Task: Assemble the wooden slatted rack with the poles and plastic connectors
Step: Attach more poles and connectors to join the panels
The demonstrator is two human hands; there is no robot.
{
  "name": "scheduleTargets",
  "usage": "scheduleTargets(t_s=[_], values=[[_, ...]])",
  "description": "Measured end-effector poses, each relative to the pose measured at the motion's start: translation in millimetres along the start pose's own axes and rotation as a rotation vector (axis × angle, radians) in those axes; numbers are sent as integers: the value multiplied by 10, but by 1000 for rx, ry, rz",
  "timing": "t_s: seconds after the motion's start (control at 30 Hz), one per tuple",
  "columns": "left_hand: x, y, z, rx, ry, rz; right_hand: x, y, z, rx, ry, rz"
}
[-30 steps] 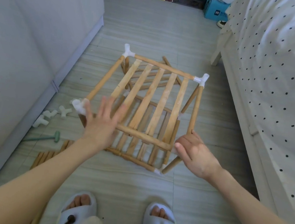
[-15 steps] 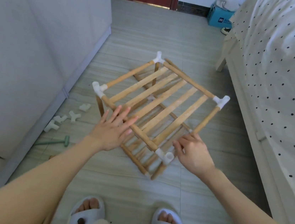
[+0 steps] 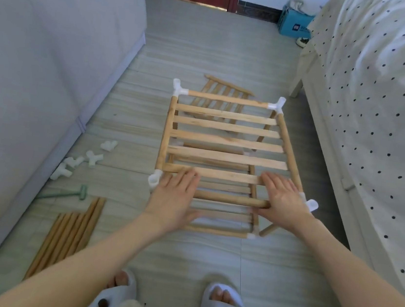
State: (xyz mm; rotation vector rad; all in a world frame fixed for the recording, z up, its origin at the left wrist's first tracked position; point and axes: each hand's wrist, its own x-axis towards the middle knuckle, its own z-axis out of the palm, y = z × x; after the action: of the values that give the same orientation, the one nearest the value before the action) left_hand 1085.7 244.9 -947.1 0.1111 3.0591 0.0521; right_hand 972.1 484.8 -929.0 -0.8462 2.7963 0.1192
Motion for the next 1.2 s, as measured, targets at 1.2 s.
scheduleTargets(t_s=[1.2], values=[[332, -172, -126, -158, -123, -45, -78, -494, 10, 57, -85, 115]])
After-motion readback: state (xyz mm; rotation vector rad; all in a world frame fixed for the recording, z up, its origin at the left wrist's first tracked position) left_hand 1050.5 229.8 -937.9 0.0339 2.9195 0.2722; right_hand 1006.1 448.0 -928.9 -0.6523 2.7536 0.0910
